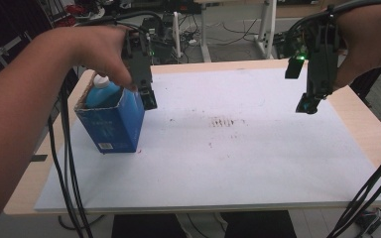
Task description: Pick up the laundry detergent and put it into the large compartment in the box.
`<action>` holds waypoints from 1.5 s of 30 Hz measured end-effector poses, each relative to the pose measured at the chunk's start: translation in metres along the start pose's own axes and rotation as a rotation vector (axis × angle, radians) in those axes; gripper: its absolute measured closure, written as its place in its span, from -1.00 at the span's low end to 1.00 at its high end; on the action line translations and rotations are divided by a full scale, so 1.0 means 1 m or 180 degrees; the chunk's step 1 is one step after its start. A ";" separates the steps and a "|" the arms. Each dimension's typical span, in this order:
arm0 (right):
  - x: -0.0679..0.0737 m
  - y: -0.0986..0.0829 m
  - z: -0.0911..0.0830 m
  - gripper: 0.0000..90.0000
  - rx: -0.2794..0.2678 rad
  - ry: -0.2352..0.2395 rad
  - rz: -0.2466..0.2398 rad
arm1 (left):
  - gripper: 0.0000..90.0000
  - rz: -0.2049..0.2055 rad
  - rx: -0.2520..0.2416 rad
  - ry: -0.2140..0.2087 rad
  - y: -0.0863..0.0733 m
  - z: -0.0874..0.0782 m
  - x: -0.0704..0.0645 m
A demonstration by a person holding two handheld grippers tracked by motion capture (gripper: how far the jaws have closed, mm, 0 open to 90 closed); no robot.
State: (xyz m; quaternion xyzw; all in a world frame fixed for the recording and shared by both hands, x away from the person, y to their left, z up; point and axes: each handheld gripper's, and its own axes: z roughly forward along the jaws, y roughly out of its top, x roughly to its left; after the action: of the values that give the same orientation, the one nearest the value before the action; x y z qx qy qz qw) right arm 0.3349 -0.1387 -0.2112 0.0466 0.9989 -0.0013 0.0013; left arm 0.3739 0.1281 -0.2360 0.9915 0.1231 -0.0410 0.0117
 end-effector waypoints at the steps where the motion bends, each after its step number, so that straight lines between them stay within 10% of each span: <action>1: 0.000 0.000 0.000 -0.96 -0.0009 -0.0003 -0.0005 | -0.96 0.0030 0.0006 0.0007 0.001 0.002 0.000; 45: -0.005 0.003 -0.001 -0.96 -0.0014 -0.0016 -0.0030 | -0.96 0.0213 -0.0003 -0.0082 0.017 0.037 -0.003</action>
State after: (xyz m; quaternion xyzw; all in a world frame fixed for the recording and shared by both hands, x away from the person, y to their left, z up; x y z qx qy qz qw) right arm 0.3407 -0.1360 -0.2100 0.0420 0.9991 0.0007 0.0040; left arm 0.3725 0.1098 -0.2723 0.9944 0.0897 -0.0532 0.0151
